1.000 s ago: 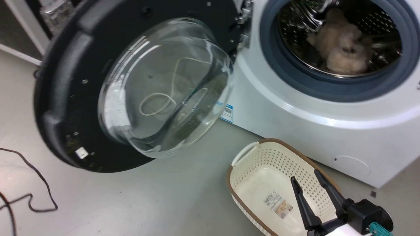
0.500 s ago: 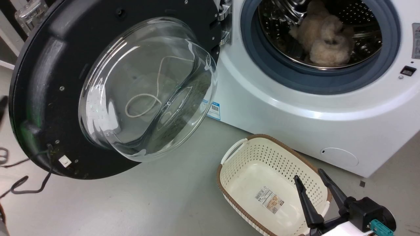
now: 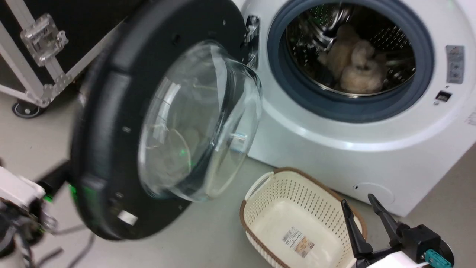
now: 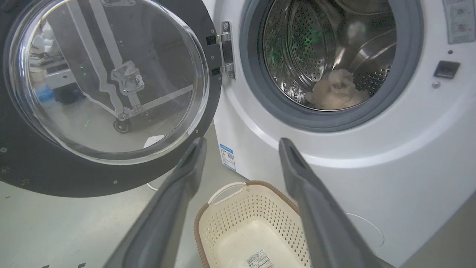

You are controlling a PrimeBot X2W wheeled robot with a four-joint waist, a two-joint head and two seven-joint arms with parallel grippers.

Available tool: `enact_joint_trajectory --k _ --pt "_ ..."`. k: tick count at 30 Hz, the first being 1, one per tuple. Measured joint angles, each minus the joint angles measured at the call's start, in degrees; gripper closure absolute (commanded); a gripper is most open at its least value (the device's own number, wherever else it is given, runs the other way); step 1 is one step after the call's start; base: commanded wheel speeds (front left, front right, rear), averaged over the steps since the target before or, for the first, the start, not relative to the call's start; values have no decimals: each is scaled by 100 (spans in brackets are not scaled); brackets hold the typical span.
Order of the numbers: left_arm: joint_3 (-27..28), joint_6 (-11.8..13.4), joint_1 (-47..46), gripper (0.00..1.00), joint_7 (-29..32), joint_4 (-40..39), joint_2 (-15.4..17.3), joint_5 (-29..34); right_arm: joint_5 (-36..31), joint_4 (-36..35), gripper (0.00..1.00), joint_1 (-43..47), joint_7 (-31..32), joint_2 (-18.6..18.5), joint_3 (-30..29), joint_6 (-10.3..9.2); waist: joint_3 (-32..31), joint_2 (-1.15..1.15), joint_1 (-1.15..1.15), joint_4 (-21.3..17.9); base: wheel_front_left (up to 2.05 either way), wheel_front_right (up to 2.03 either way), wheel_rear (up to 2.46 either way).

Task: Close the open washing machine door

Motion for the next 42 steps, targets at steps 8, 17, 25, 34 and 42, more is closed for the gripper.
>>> enact_joint_trajectory --k 8,17,25,34,42 --pt "-493 85 932 100 404 -988 -775 -209 -157 54 0 80 -1 125 -283 0 -276 0 0 -258 0 0 0" --pt "-1505 209 1784 100 5 -1471 -1120 -809 -305 87 0 80 -1 135 -565 0 -288 0 0 -877 0 0 0" --pt "-2955 -68 1938 100 -1619 -1274 -1129 -1613 -299 114 0 -6 0 46 -662 0 -96 0 0 -1696 0 0 0" --pt "-4122 -402 715 100 -3651 -248 -1138 -2250 -153 131 0 -334 0 -2 -519 0 368 0 1 -2789 0 0 0" --pt "-4637 -521 -818 100 -4962 888 -1160 -2804 -5 215 0 -528 0 43 -448 0 890 0 1 -3715 0 0 0"
